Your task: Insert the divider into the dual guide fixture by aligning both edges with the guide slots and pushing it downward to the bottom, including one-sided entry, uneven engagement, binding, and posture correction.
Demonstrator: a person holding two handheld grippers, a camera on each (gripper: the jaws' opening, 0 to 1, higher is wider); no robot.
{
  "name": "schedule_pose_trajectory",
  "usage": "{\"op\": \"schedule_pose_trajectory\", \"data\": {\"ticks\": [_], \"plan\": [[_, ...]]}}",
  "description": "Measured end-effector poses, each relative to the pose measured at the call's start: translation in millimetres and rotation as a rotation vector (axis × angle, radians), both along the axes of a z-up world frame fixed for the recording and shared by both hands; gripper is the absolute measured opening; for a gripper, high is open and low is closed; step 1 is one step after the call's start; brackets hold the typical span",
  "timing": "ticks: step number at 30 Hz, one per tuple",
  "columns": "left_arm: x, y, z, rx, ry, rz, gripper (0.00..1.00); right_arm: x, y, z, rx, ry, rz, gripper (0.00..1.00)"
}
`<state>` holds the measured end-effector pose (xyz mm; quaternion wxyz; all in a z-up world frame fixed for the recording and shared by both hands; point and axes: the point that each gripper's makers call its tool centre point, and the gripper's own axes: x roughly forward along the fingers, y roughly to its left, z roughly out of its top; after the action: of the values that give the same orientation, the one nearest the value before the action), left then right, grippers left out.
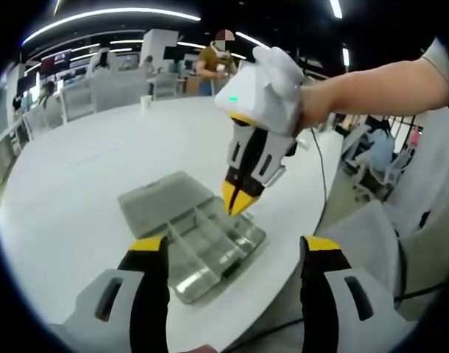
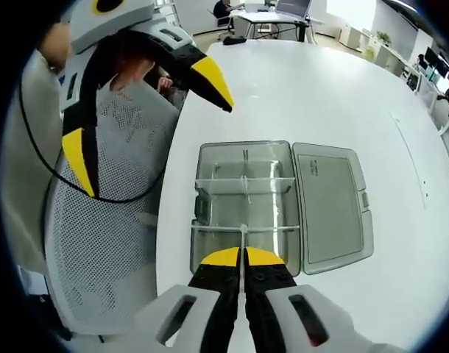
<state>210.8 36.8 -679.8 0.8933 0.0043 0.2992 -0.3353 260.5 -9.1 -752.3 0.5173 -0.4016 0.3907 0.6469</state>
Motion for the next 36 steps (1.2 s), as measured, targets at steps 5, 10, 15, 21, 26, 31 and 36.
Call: {"op": "schedule_pose_trajectory", "data": {"ticks": [5,10,15,21,26,31,36], "plan": [[0.4,1,0.3,0.0,-0.001,0.002,0.72,1,0,-1.9,-0.003,-0.002,0.008,0.0],[-0.2,1,0.0,-0.001,0.0,0.006,0.72,1,0,-3.3,-0.005,-0.002,0.015,0.0],[-0.9,0,0.2,-0.001,0.001,0.007,0.72,1,-1,-5.5,-0.01,-0.001,0.02,0.0],[-1.4,0,2.0,-0.001,0.001,0.011,0.72,2,0,-7.3,-0.015,-0.004,0.031,0.0],[-1.5,-1,2.2,-0.002,0.002,0.012,0.72,1,0,-9.2,-0.02,-0.006,0.037,0.0],[-0.7,0,1.8,-0.003,0.003,0.014,0.72,1,0,-10.0,-0.024,-0.003,0.04,0.0],[-0.1,0,1.4,-0.004,0.003,0.014,0.72,0,1,-12.8,-0.03,0.001,0.044,0.0]]}}
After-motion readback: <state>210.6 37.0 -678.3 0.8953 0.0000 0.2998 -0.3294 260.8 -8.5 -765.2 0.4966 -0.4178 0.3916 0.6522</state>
